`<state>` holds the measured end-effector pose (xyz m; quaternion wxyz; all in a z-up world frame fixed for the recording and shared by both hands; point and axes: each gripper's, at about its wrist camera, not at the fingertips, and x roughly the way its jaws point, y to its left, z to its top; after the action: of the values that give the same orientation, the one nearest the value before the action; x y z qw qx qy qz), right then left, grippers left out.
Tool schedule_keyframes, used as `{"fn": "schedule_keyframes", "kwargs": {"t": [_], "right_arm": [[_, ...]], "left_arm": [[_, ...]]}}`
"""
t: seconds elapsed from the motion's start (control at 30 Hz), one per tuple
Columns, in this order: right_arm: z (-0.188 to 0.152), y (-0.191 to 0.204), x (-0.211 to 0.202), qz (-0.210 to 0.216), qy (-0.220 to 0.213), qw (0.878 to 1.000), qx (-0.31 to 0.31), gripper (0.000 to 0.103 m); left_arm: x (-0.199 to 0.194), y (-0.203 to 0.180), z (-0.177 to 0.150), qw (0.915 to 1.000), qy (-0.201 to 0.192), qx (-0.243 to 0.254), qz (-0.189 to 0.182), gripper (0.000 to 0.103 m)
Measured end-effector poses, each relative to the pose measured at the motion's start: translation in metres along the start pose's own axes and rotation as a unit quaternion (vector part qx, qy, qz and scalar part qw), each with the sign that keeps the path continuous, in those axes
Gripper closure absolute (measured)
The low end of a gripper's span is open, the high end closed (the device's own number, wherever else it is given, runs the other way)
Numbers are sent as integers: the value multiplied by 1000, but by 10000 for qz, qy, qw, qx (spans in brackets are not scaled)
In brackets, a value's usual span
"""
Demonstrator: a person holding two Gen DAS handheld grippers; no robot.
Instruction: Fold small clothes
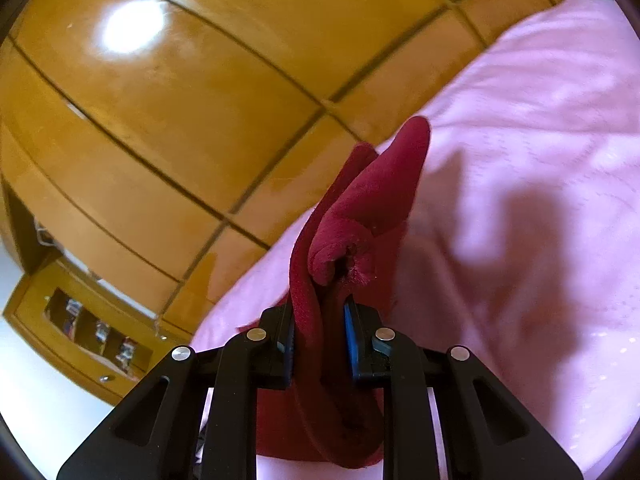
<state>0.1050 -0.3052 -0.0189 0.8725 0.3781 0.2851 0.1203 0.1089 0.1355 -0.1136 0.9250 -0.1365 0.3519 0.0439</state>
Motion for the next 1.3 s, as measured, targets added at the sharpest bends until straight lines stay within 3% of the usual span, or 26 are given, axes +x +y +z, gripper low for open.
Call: {"fn": "schedule_keyframes", "kwargs": {"t": [0.23,0.53,0.73,0.93,1.03,1.13,1.2,1.3], "right_arm": [[-7,56,16,416,147,9980,-445,84],[-39,121,81,775,893,9863,-1150,84],[-87,140,139,755,1586,9720,-1564,84],[-145,149,172,461,2224,9477,-2242,84],[-159,145,174,318,2343,9397,-2471,72],[-158,141,167,662,2419,9413,-2258,57],[-155,137,154,890,2371,9446,-2087,42],[-146,133,128,1050,1999,9569,-1825,33]], "left_arm": [[3,17,-5,9998,156,-149,30,3],[-11,44,-5,9988,55,-489,-42,3],[-14,63,-12,9967,114,-798,8,3],[-19,66,-14,9959,92,-897,-114,3],[-21,64,-9,9943,94,-994,-361,3],[-21,60,-3,9916,72,-1081,-704,3],[-19,57,2,9887,115,-1150,-956,3],[-16,54,10,9817,179,-1346,-1339,3]]}}
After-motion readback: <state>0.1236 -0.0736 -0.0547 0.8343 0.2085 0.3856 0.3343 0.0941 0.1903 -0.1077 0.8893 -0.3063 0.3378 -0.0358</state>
